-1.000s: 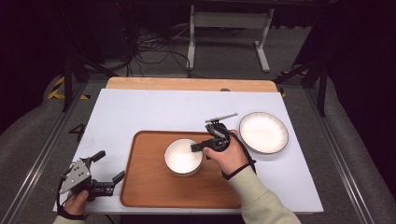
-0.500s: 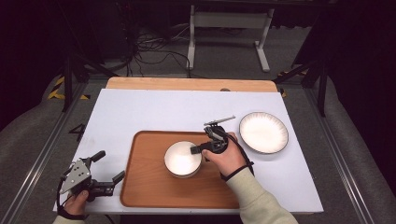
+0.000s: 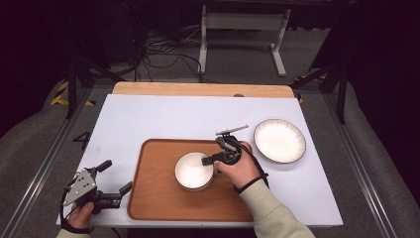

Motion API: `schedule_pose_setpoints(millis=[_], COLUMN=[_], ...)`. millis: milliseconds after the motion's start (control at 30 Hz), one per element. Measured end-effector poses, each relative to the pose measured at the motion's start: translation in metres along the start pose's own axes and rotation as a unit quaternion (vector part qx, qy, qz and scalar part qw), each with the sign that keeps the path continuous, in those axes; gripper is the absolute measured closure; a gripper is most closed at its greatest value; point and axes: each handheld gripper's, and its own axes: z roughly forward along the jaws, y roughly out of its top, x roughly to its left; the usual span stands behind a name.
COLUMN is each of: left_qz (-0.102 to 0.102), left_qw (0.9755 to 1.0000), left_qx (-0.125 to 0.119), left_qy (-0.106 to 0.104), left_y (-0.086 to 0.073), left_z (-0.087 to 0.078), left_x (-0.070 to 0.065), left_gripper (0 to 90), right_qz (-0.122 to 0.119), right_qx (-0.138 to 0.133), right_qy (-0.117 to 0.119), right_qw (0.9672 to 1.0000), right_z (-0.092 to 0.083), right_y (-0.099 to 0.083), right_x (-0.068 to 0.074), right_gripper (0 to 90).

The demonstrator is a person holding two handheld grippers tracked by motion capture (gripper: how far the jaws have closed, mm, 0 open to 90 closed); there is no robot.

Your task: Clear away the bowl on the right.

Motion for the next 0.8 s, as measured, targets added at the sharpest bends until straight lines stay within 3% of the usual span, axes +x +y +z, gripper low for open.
schedule_pose_setpoints(millis=[800], left_qz=[0.000], left_qw=[1.0000], left_qx=[0.000], left_qy=[0.000], left_y=[0.0000], left_z=[0.0000], left_x=[0.0000], left_gripper=[0.3], right_qz=[-0.007], right_qx=[0.001], right_qy=[0.004], right_qw=[1.0000], right_z=[0.0031], right_y=[-0.0049], right_x=[-0.0090], right_gripper=[76.1])
